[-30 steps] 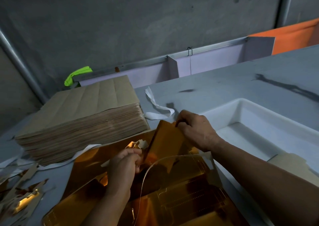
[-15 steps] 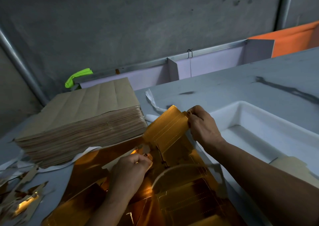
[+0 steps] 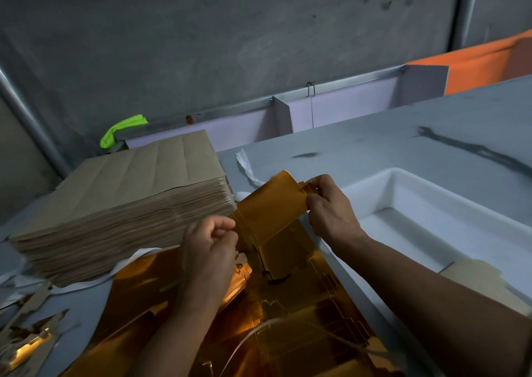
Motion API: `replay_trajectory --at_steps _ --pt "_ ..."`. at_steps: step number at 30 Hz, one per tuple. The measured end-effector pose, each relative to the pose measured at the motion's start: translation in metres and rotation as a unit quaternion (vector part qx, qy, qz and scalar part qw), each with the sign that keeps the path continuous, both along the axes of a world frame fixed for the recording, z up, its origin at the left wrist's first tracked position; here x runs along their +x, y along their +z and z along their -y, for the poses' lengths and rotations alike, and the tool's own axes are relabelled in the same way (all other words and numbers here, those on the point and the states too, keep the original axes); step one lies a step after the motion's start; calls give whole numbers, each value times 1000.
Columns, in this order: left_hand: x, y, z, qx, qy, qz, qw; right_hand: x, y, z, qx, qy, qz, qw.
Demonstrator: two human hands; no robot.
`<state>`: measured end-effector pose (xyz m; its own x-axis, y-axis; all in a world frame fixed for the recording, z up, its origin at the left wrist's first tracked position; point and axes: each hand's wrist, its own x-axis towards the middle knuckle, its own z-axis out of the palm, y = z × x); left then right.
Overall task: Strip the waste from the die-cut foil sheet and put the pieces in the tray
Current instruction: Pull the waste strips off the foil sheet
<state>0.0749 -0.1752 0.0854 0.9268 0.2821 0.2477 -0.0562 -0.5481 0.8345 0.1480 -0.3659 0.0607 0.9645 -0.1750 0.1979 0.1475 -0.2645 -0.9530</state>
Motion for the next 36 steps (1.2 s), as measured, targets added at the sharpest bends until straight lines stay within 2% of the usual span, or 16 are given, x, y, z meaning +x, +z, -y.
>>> replay_trajectory --at_steps 4,8,10,14,21,25,28,32,36 --pt "14 6 6 -69 -7 4 998 0 0 0 0 2 0 1000" --pt "24 7 12 -184 -32 -45 981 0 1 2 10 -7 5 1000" --pt "27 5 13 -207 -21 -66 976 -2 2 3 15 -9 6 1000" --pt "34 4 8 -92 6 -61 994 -3 4 2 13 0 11 1000" --pt "41 9 17 15 -92 -101 990 -4 5 3 37 -8 31 999" --pt "48 17 19 36 -87 -100 991 -3 6 3 36 -29 41 998" --pt "54 19 13 -18 -49 -104 993 -3 6 2 24 -24 26 999" --pt "60 20 4 -210 0 -143 967 -5 5 -1 1 0 12 1000" --pt "61 18 4 -268 -9 -160 950 -9 7 -3 -17 5 8 1000"
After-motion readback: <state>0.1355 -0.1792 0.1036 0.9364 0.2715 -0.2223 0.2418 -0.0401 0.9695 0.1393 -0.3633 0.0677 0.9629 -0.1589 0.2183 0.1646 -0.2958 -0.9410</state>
